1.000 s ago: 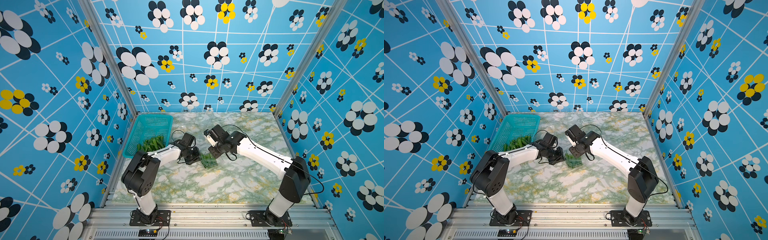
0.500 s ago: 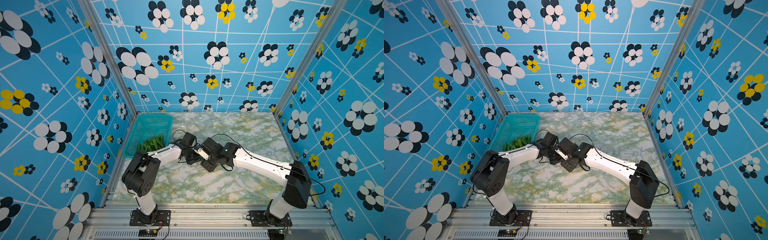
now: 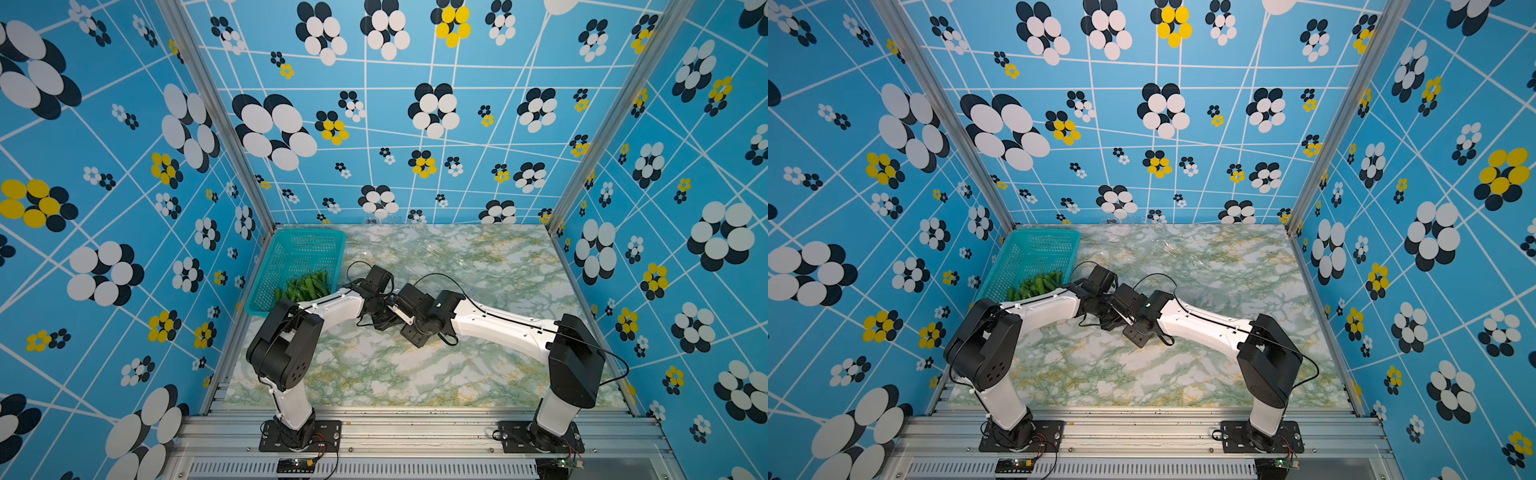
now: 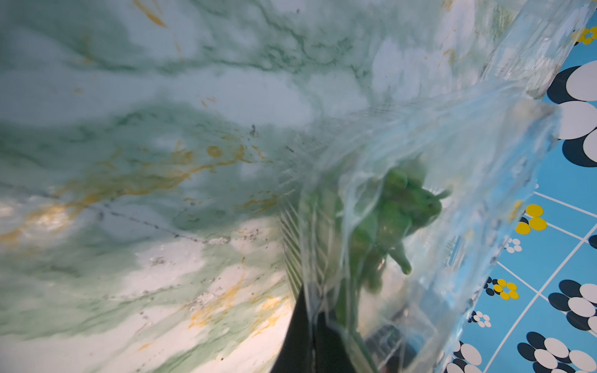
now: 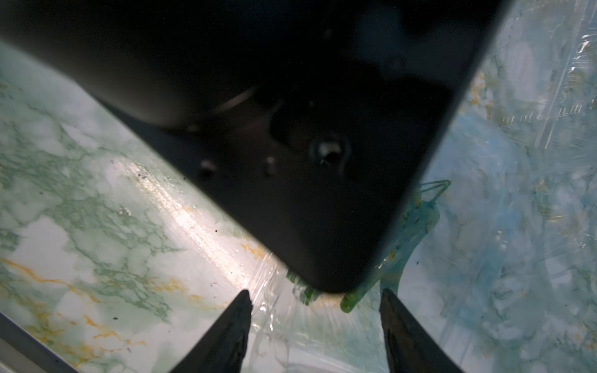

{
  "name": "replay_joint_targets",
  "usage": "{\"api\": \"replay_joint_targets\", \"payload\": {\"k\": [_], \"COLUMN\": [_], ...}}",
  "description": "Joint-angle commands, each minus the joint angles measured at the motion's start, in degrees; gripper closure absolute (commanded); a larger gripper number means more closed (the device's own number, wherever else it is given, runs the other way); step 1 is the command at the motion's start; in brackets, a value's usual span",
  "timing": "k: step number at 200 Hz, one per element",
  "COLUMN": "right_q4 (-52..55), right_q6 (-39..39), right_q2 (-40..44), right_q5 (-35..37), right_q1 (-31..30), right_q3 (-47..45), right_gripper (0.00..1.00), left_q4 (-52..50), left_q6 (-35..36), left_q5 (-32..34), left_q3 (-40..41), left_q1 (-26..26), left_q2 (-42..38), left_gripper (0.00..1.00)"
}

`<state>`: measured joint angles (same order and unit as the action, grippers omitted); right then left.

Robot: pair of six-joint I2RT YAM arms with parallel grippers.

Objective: Take small green peppers out of containers
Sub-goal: Open the packing box at the center of the board.

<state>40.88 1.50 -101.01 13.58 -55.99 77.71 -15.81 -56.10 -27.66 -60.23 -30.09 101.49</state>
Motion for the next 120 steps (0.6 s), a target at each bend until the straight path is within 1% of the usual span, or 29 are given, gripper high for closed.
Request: {"api": "replay_joint_targets", "payload": {"k": [1, 43, 68, 78, 90, 98, 102, 114, 120], "right_q4": [-1.1, -3.2, -3.8, -4.5, -5.1, -5.5, -5.7, -5.9, -6.0], "right_q6": [-1.6, -1.5, -1.5, -1.3, -1.7, -1.6, -1.7, -2.0, -2.0], "right_q2": [-1.0, -1.3, -2.2, -2.4, -2.4, -2.6, -2.8, -3.4, -3.6], "right_q5": [2.0, 7.4, 11.5, 11.7, 11.9, 12.0, 12.5, 15.0, 15.9], "right_q1": [-0.2, -0.3, -0.2, -0.3, -0.3, -0.2, -0.3, -0.3, -0.2], "right_q3": [-1.2, -3.3, -3.6, -3.9, -4.1, -4.1, -4.2, -4.0, -3.9], "right_gripper": [0.35, 0.38, 0.44, 0.48, 0.54, 0.61, 0.65, 0.84, 0.89], "left_q4": [2.0, 3.9, 4.2, 4.2, 4.1, 4.2, 4.3, 4.6, 4.8], "left_q6": [-0.3, -1.1, -1.1, -1.0, -0.9, -0.9, -0.9, -0.9, -0.9], "left_q5": [-1.6, -2.3, -2.7, -2.8, -2.8, -3.0, -3.0, -3.0, -3.1], "left_q3": [-0.1, 0.7, 0.7, 0.8, 1.0, 1.1, 1.2, 1.7, 1.9], "left_q1": [-0.3, -0.4, -0.4, -0.4, -0.4, -0.4, -0.5, -0.5, -0.5], "left_q2": [1.2, 1.2, 1.4, 1.5, 1.3, 1.5, 1.4, 1.2, 1.2], "left_gripper": [0.95, 0.95, 0.95, 0.95, 0.95, 0.94, 0.94, 0.94, 0.95]}}
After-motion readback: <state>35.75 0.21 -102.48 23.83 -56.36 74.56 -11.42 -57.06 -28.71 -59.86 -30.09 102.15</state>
